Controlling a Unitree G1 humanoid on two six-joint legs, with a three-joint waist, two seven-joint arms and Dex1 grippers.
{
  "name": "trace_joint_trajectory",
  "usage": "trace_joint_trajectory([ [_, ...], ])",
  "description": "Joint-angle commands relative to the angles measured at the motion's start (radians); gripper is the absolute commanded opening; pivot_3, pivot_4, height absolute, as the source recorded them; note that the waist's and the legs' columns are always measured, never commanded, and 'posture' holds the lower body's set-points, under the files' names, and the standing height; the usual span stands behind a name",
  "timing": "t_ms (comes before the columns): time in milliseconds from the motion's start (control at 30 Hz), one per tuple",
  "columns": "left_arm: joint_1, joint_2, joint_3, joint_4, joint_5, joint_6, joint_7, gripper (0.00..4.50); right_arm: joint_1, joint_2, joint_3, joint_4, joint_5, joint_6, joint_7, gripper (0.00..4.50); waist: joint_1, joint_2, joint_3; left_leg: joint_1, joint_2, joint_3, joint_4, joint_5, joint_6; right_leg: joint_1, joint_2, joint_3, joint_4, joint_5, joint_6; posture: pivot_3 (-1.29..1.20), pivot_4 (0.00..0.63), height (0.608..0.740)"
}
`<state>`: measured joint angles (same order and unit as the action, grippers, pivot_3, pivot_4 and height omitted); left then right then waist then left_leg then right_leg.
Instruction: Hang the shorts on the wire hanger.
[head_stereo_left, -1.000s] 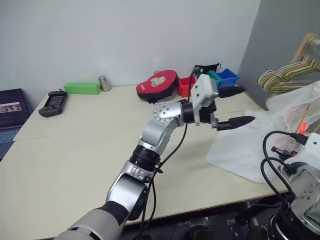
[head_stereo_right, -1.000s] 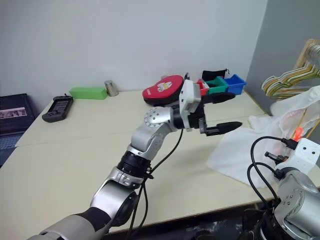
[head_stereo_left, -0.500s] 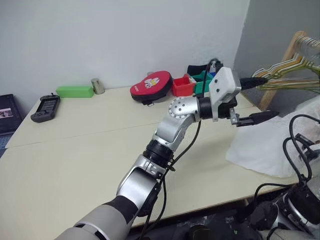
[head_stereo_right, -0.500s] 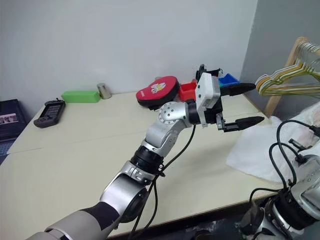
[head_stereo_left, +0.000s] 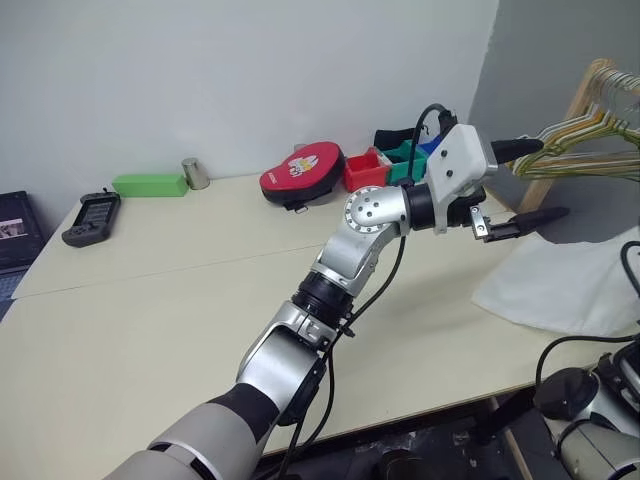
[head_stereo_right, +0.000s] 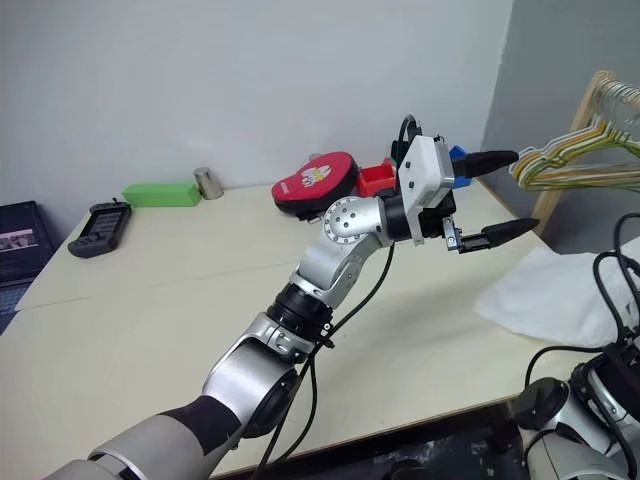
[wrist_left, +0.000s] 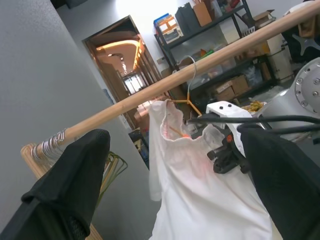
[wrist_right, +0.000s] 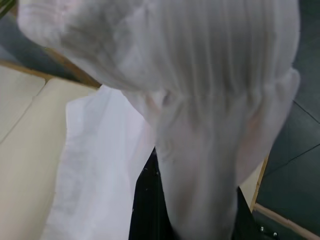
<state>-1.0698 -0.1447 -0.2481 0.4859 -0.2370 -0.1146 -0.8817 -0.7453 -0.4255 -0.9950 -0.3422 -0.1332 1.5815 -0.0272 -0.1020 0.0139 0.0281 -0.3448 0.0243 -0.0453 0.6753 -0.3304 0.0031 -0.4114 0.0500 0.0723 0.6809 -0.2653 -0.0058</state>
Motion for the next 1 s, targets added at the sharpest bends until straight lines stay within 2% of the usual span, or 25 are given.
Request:
trace_joint_trajectory([
  [33, -0.046, -0.058, 0.015, -0.007, -0.011, -0.017, 0.017, 4.46, -0.046, -0.041, -0.025, 0.008, -0.009, -0.042, -0.027, 0.0, 0.001, 0.0, 0.0, 0.0, 0.0, 0.0, 0.0, 0.0, 0.0, 0.0, 0.0, 0.0, 0.0, 0.0, 0.0, -0.1, 0.0, 0.74],
  [500, -0.07, -0.05, 0.02, 0.011, -0.012, -0.027, 0.027, 4.46, -0.118, 0.016, -0.115, 0.029, -0.005, 0.028, -0.051, 0.0, 0.007, 0.003, 0.002, 0.001, 0.0, 0.003, -0.001, 0.0, 0.0, 0.0, 0.0, 0.002, 0.0, 0.0, 0.0, -0.09, 0.0, 0.74],
  [867, -0.075, -0.049, 0.023, 0.017, -0.009, -0.032, 0.036, 4.5, -0.085, -0.015, -0.108, 0.061, 0.0, -0.017, -0.052, 2.46, 0.014, 0.002, 0.003, 0.001, 0.0, 0.004, -0.001, 0.0, 0.0, 0.0, 0.0, 0.003, 0.0, 0.0, 0.0, -0.08, 0.0, 0.74],
  [1000, -0.07, -0.045, 0.024, 0.01, -0.011, -0.032, 0.037, 4.5, -0.056, 0.008, -0.043, -0.011, -0.013, -0.007, -0.064, 3.29, 0.015, 0.002, 0.003, 0.001, 0.0, 0.004, -0.001, 0.0, 0.0, 0.0, 0.0, 0.003, 0.0, 0.0, 0.0, -0.08, 0.0, 0.74],
])
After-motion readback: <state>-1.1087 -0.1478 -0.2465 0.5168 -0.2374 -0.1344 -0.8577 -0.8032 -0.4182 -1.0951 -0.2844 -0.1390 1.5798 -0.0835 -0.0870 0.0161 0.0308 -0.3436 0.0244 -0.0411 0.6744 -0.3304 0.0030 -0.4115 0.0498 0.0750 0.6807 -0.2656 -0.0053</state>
